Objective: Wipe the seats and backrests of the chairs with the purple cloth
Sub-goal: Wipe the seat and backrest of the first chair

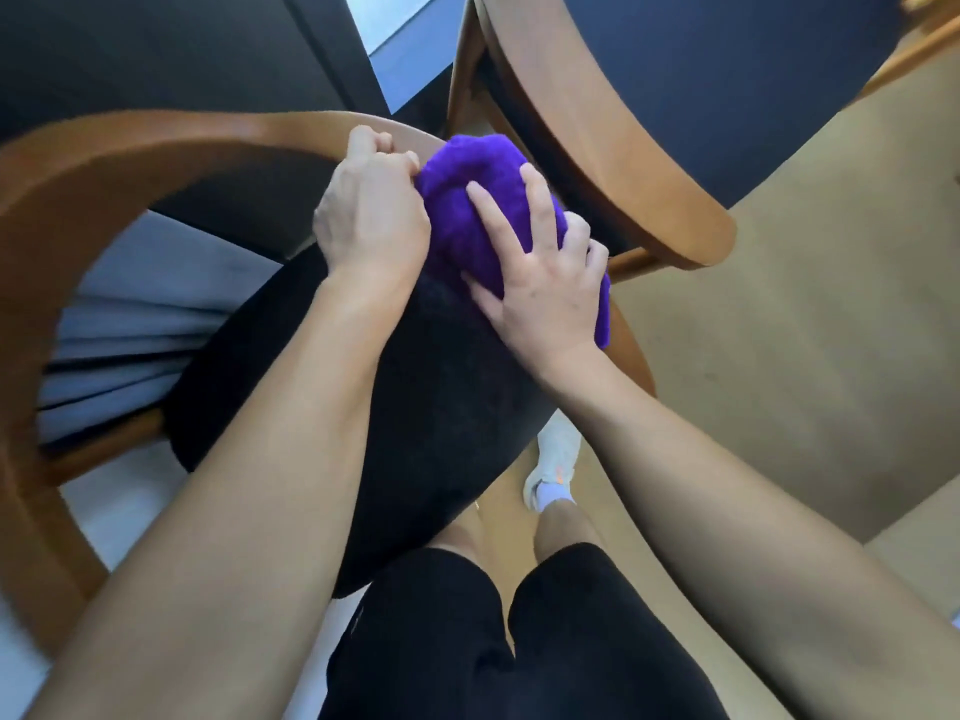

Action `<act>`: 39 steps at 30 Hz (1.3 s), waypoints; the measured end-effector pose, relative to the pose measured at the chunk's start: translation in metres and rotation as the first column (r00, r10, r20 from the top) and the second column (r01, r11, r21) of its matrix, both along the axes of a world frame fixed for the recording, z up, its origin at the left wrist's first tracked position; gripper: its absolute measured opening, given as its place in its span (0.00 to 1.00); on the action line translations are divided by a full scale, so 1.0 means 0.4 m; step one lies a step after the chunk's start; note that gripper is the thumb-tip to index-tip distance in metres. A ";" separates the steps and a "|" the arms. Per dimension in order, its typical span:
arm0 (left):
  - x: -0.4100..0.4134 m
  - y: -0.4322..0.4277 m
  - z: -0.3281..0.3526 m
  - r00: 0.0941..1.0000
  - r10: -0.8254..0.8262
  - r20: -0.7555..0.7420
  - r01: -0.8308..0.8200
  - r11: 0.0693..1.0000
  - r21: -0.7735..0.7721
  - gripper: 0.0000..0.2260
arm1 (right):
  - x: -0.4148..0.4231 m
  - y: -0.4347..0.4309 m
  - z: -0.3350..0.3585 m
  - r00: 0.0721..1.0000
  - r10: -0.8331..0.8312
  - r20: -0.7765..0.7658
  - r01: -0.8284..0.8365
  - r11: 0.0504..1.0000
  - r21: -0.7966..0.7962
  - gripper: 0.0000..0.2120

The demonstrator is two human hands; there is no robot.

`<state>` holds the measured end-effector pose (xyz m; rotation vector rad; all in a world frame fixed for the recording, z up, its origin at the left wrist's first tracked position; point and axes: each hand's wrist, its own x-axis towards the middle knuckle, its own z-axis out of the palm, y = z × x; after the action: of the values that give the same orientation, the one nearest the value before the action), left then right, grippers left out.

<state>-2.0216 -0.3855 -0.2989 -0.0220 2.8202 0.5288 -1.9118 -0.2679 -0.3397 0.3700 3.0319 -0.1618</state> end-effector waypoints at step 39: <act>0.253 0.089 -0.132 0.803 -0.274 -0.529 0.462 0.847 0.262 0.13 | 0.091 0.072 0.024 0.999 -0.044 0.016 0.046 0.989 -0.138 0.41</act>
<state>-1.9204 -0.3498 -0.3516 0.8448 2.9823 1.0963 -1.8752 -0.2392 -0.3300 0.4263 2.9787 -0.3683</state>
